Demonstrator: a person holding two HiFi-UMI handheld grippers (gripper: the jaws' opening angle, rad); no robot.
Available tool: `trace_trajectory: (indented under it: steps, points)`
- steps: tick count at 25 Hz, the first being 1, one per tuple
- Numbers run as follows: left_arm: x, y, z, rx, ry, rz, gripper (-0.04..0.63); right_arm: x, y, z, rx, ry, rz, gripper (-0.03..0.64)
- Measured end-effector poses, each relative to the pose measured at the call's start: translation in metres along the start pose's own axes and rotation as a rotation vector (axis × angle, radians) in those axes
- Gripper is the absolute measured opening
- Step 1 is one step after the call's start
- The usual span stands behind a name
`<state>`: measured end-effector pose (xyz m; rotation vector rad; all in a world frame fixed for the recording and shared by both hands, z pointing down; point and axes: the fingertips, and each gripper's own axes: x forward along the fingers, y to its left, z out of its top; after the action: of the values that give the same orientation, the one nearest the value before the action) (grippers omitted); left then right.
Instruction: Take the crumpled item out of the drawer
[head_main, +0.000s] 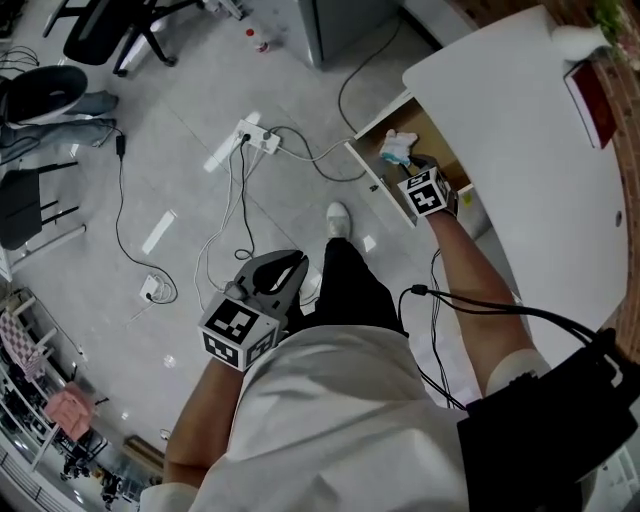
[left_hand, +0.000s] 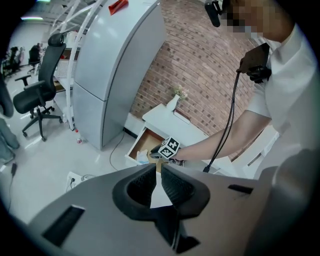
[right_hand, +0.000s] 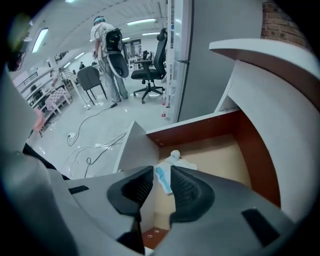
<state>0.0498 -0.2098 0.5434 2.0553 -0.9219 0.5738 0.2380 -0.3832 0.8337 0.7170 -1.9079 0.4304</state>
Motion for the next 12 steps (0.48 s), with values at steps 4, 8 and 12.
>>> trace_trajectory:
  steps: [4,8,12]
  points:
    - [0.015,0.016,-0.004,-0.027,0.000,0.011,0.026,0.035,-0.014,-0.003,-0.021,0.035,-0.018,0.141]
    - [0.037,0.039,-0.017,-0.053,0.010,0.016,0.026,0.083,-0.025,-0.006,-0.052,0.056,-0.029,0.153]
    - [0.048,0.048,-0.020,-0.059,0.018,0.023,0.026,0.108,-0.035,-0.004,-0.102,0.063,-0.041,0.160]
